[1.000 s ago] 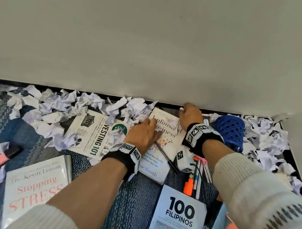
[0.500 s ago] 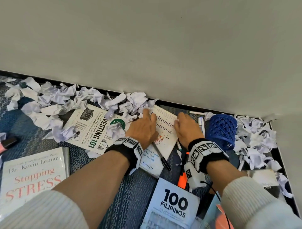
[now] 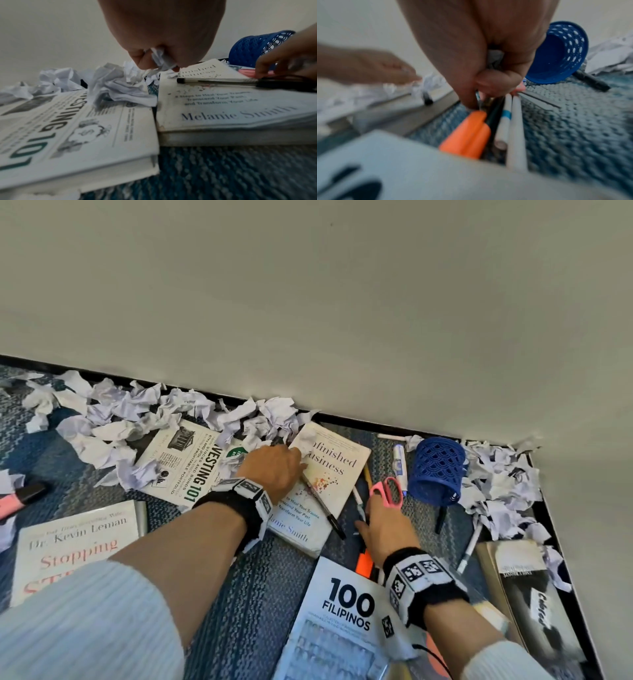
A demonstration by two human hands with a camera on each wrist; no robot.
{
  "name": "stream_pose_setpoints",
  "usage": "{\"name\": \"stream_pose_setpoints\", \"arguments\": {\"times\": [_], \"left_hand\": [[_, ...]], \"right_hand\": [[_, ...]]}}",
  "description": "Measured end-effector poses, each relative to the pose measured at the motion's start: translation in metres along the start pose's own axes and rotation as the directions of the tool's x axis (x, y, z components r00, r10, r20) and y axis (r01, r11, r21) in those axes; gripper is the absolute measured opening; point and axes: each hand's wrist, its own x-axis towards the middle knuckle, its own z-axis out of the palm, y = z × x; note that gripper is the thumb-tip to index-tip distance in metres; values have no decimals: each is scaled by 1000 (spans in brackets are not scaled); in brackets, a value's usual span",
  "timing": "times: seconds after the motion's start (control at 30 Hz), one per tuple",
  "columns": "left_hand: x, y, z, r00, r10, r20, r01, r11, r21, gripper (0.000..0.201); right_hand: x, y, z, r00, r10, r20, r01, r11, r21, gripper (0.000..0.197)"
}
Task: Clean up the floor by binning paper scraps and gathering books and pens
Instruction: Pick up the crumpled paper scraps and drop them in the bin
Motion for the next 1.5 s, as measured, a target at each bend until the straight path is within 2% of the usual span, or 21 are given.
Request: {"name": "stream_pose_setpoints", "arguments": {"times": [0.07,0.13,0.2,0.3,0.33,0.4,0.47,0.57,0.7,0.83,0.9,0.97,1.0,1.07,1.1,1.17,1.23,1.33,1.37,1.43,1.5], "left_hand": [[-6,-1,-9,1000,1,-27,1,996,92,58],[-13,-5,-25,998,-28,-54,35,990,136,61],[-18,-18,-45,997,-55,-59,64,986,156,54],[-16,-56,-83,997,-81,10,77,967,244,32],[-18,-69,-95,993,-107,45,93,965,244,29],[-24,-94,-104,988,-135,71,115,967,229,27],[-35,-106,-91,985,-157,79,143,977,155,25],[-45,-100,-49,985,-161,57,165,983,-74,30],[-43,-84,-8,964,-207,-165,132,917,-377,19],[-40,-69,6,920,-216,-327,56,898,-436,24],[-38,-62,13,947,-207,-246,103,921,-376,36],[-37,-59,22,978,-194,-74,169,952,-256,53],[-39,-58,23,986,-166,-14,160,969,-189,58],[-42,-59,24,996,-90,11,90,991,-103,57],[-43,-61,25,998,-59,-4,58,994,-93,53],[-43,-68,30,998,-22,-64,14,993,-118,45],[-39,-77,30,983,-44,-180,13,985,-169,39],[-25,-95,23,880,-170,-445,60,966,-250,31],[-19,-102,18,854,-200,-479,93,967,-238,27],[-7,-115,5,834,-243,-496,165,966,-197,33],[4,-129,0,857,-295,-422,239,954,-180,41]], "right_hand": [[-1,-3,0,999,-15,33,17,998,-58,23],[0,-5,-7,1000,-7,14,7,1000,17,21],[0,-8,-24,1000,0,-11,1,992,125,14],[3,-18,-59,999,-44,-1,43,953,299,3],[7,-24,-71,997,-74,-4,72,948,309,3],[21,-39,-88,988,-150,-48,157,965,209,12],[37,-61,-96,980,-190,-59,195,976,98,20],[63,-90,-90,978,-203,-50,202,979,-8,29],[82,-118,-64,975,-209,-74,209,978,-8,26],[88,-121,-39,982,-179,-66,184,980,79,45],[94,-118,-27,987,-160,-19,161,987,5,49],[98,-116,-22,984,-176,2,176,982,-61,37],[99,-116,-22,983,-183,4,183,979,-88,33],[101,-117,-26,976,-205,-73,194,972,-128,29],[102,-118,-28,958,-234,-166,215,968,-127,27],[105,-128,-32,880,-322,-349,310,946,-92,23],[109,-147,-34,842,-374,-389,391,920,-39,24],[113,-180,-25,882,-351,-314,361,932,-27,33],[115,-188,-19,903,-322,-285,329,944,-25,34],[115,-201,-7,936,-255,-242,272,961,40,35],[112,-209,5,939,-242,-244,259,965,39,39]]}}
